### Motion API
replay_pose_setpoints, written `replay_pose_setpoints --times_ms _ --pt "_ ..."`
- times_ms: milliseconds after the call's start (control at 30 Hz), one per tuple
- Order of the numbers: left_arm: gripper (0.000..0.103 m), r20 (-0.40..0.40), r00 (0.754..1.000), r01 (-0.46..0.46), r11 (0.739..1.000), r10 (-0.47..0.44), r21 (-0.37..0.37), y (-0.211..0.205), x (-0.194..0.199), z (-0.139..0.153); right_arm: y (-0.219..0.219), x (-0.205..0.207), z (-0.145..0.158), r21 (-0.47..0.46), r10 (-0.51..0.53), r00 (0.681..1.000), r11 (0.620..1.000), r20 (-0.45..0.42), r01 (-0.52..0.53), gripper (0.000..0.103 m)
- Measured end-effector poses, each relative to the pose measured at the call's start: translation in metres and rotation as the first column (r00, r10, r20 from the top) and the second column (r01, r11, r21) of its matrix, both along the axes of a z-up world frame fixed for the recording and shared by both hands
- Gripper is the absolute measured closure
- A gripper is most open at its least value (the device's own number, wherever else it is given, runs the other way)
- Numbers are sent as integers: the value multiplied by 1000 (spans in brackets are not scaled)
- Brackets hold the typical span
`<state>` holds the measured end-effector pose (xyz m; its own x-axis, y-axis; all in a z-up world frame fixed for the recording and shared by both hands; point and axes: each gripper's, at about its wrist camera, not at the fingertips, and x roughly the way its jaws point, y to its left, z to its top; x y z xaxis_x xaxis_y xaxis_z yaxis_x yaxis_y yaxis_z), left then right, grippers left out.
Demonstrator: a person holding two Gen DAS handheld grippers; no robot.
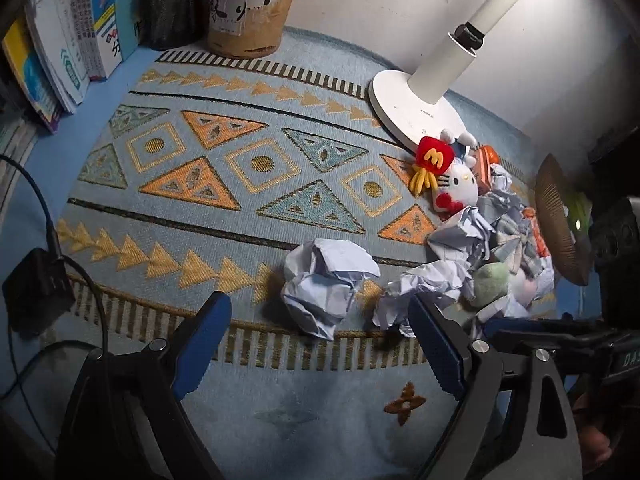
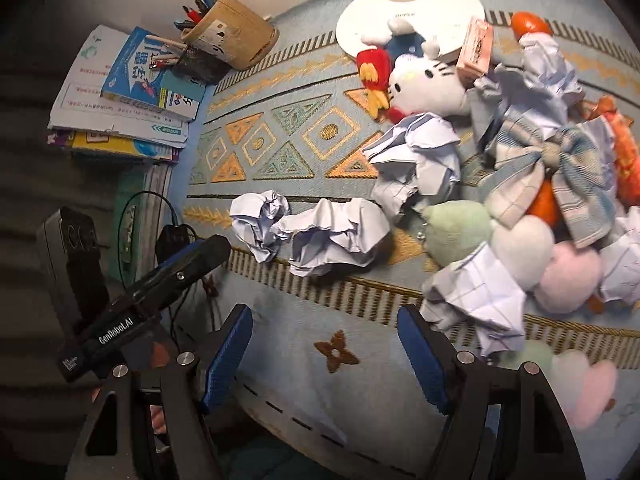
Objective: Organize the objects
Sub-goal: 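Move both tools back to the pile of paper balls, then grasp a paper ball with the left tool while the right tool grasps another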
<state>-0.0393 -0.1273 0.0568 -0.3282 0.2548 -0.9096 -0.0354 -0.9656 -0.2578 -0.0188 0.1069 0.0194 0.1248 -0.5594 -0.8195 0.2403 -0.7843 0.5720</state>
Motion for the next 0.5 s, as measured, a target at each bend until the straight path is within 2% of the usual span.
replay_pose_setpoints --times_ms 100,167,267,333,367,467,500 --pt "14 3 998 62 997 -62 -38 3 -7 -8 -10 -12 -10 0 -58 997 998 51 58 29" --pt "15 14 996 85 996 -85 -25 4 -12 -15 -14 -22 -14 18 -92 994 996 61 91 27" --pt "15 33 994 109 994 -109 -10 3 -20 -24 -17 -35 -20 28 -142 986 990 86 140 18" --pt "16 38 992 117 993 -117 6 3 -23 -29 -22 -41 -24 46 -154 984 988 91 150 16" --pt "18 40 992 119 993 -120 12 3 -24 -30 -27 -44 -26 53 -150 984 988 91 146 16" --pt "32 41 991 128 991 -129 28 5 -26 -34 -38 -47 -29 107 -118 991 988 59 111 16" --pt "32 33 991 130 991 -131 24 6 -26 -34 -42 -46 -30 124 -104 993 987 47 97 16"
